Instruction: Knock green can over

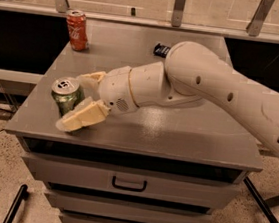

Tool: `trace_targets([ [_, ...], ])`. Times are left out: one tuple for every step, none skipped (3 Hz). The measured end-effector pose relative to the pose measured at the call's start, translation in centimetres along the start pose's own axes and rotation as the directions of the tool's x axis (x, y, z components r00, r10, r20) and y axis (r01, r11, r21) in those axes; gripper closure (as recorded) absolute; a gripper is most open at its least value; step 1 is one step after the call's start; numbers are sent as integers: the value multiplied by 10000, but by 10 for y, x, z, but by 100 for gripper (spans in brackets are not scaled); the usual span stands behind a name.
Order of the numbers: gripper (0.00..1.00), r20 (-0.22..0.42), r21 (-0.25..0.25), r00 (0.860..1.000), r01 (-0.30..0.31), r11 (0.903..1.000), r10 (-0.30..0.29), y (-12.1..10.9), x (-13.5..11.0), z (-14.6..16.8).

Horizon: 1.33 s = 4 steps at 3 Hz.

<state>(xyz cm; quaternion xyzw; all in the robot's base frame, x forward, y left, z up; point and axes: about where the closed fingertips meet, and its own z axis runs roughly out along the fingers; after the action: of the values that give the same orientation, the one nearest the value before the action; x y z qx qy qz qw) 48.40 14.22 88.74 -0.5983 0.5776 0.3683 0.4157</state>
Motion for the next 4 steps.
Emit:
trace_targets([
  [47,397,-228,9991,-134,9997,143,2,-10,2],
  [70,883,-566,9955,-285,9980,334,2,-26,4],
  [99,763,-329,9958,-489,9983,513,-7,-30,-12],
  [100,-870,419,9943,-585,9974,620,-20,-10,-47],
])
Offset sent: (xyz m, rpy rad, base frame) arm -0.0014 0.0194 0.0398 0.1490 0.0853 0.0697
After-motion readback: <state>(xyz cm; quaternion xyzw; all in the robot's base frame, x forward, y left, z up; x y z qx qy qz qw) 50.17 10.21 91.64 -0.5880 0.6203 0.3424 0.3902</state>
